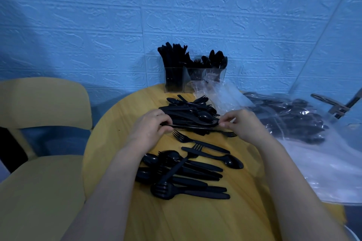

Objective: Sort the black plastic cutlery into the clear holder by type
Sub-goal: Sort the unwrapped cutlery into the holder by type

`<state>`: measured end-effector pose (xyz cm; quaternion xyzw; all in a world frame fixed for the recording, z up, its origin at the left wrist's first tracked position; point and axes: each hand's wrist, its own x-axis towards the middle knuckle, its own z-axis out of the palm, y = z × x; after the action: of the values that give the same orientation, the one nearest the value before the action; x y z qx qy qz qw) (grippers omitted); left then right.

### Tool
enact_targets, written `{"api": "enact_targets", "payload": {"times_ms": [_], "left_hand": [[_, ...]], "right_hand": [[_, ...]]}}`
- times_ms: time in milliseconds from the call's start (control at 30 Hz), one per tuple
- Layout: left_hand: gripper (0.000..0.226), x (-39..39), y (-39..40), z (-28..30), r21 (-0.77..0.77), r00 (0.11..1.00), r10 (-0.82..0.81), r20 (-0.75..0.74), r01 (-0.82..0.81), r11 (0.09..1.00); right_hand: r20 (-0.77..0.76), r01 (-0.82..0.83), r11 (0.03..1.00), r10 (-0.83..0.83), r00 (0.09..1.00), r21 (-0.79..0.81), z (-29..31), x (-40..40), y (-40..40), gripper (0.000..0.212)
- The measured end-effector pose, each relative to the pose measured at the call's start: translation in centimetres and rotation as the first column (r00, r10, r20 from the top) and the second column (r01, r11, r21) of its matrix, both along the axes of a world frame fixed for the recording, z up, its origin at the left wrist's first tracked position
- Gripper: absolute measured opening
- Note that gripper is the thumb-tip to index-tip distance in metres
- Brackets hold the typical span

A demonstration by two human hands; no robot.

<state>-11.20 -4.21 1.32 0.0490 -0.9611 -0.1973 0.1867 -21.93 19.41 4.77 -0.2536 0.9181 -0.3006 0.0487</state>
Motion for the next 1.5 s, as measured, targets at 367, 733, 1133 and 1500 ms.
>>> {"api": "enact_targets", "payload": {"times_ms": [367, 733, 1133, 1500], "left_hand": [[0.004, 0.4, 0.0, 0.1, 0.265, 0.999, 0.043, 0.025, -0.048, 0.963], [0.008, 1.4, 0.1, 1.2, 0.860, 0.986, 0.166, 0.009, -0.092, 0.503], [0.005, 2.3, 2.6, 2.3, 0.966, 1.000, -0.009, -0.020, 0.021, 0.258], [0.029, 3.1, 3.7, 2.6, 0.952, 0.973, -0.226, -0.038, 0.104, 0.287]], "right_hand": [[0.006, -0.005, 0.999, 0.005, 1.000, -0.046, 0.2, 0.3, -0.1, 0.005], [0.148, 0.016, 0.937, 0.038, 0.988, -0.349, 1.2, 0.6, 0.1, 0.012], [0.271, 0.061, 0.641, 0.235, 0.933, -0.765, 1.3, 4.7, -5.2, 0.013], [0.288, 0.120, 0.566, 0.217, 0.933, -0.816, 1.2, 5.0, -6.2, 0.012]]}}
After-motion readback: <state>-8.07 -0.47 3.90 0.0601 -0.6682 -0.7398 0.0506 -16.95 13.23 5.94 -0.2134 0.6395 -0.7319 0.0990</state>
